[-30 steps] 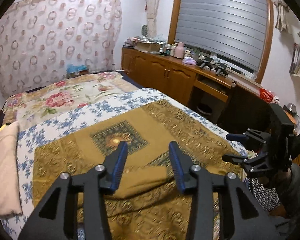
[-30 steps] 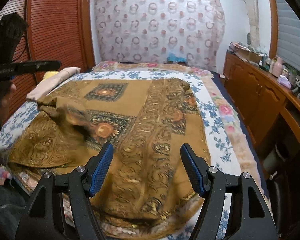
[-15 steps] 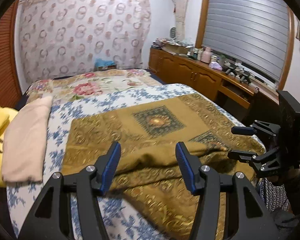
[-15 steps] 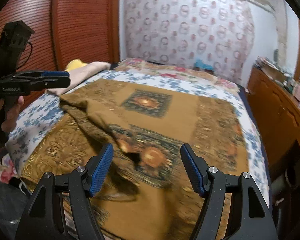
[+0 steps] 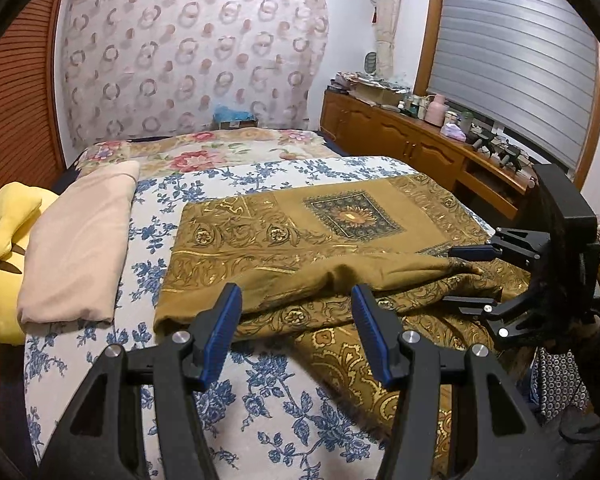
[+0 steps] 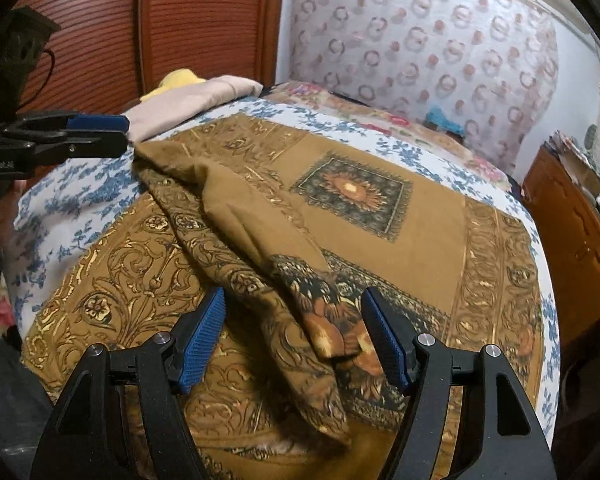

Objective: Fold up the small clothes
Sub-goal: 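Fold the lifted edge over the shirt and open the left gripper, then grasp the shirt's folded edge with the right gripper and fold it over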

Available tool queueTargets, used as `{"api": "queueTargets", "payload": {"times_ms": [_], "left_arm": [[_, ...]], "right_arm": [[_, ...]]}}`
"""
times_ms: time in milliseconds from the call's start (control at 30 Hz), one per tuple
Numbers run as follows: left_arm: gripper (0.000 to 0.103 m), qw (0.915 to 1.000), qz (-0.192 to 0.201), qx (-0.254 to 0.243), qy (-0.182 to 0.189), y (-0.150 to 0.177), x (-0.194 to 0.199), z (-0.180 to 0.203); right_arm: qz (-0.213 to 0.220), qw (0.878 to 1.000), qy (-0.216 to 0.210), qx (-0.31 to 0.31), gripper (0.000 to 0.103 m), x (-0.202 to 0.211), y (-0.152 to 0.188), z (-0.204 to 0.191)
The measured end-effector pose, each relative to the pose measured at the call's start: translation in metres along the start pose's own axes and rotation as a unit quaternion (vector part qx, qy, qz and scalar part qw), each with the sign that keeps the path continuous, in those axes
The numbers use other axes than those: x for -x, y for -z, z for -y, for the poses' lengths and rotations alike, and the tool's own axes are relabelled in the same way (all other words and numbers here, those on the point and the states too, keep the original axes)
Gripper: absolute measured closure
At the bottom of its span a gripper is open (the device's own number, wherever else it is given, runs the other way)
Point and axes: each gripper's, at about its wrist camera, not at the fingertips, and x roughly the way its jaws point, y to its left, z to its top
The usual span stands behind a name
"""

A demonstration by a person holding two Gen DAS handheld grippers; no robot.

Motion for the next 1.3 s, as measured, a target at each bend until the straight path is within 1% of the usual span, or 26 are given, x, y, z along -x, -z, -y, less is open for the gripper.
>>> {"api": "queueTargets", "payload": {"times_ms": [33,67,100,133,167,200,233,300,367,500,567,700,800,933,1133,1200,1233,1300], "left_arm": [[0.047,1.0,0.0,0.0,0.0,0.0,0.0,0.0],[0.047,1.0,0.0,0.0,0.0,0.001,0.0,0.0],[0.047,1.0,0.0,0.0,0.0,0.002,0.0,0.0],[0.047,1.0,0.0,-0.001,-0.001,0.002,0.0,0.0],[0.047,1.0,0.001,0.0,-0.001,0.002,0.0,0.0],[0.047,1.0,0.0,0.0,0.0,0.001,0.0,0.0],[0.047,1.0,0.001,0.0,-0.001,0.002,0.001,0.0],[0.047,1.0,0.003,0.001,-0.002,0.003,0.003,-0.002],[0.047,1.0,0.007,0.004,-0.002,0.003,0.005,-0.004],[0.047,0.9996,0.022,0.015,-0.009,0.002,0.01,-0.011],[0.047,0.9994,0.027,0.018,-0.01,0.002,0.013,-0.013],[0.047,0.9993,0.031,0.019,-0.011,0.001,0.015,-0.014],[0.047,0.9994,0.03,0.017,-0.008,0.002,0.013,-0.012],[0.047,0.9996,0.024,0.012,-0.002,0.002,0.008,-0.007],[0.047,0.9998,0.02,0.002,0.005,0.0,0.004,0.005],[0.047,0.9998,0.019,-0.001,0.008,0.0,0.003,0.008],[0.047,0.9998,0.018,-0.003,0.008,0.0,0.003,0.011],[0.047,0.9998,0.016,-0.005,0.009,-0.001,0.001,0.013]], "right_arm": [[-0.002,1.0,0.001,0.003,0.034,-0.002,-0.001,0.0],[-0.004,1.0,0.001,0.005,0.041,-0.004,-0.002,0.0],[-0.005,1.0,0.001,0.006,0.044,-0.005,-0.003,0.001],[-0.007,1.0,-0.001,0.008,0.054,-0.006,-0.003,0.002],[-0.009,1.0,-0.004,0.009,0.069,-0.007,-0.003,0.002],[-0.012,1.0,-0.007,0.011,0.078,-0.008,-0.004,0.002],[-0.016,1.0,-0.01,0.02,0.093,-0.008,-0.003,0.0],[-0.004,1.0,-0.013,0.023,0.096,-0.003,-0.005,-0.001],[0.016,1.0,-0.022,0.013,0.098,0.008,-0.007,0.001],[0.067,0.998,-0.012,-0.002,0.099,0.036,-0.012,0.005],[0.083,0.996,-0.01,-0.009,0.099,0.048,-0.014,0.008],[0.116,0.993,0.004,-0.021,0.099,0.076,-0.015,0.014],[0.131,0.99,0.029,-0.032,0.099,0.095,-0.009,0.027],[0.13,0.989,0.057,-0.052,0.099,0.109,0.005,0.05],[0.109,0.984,0.112,-0.087,0.099,0.124,0.036,0.086],[0.096,0.983,0.122,-0.098,0.099,0.122,0.045,0.094],[0.083,0.983,0.132,-0.101,0.099,0.118,0.052,0.098],[0.062,0.982,0.137,-0.111,0.099,0.109,0.063,0.105]]}}
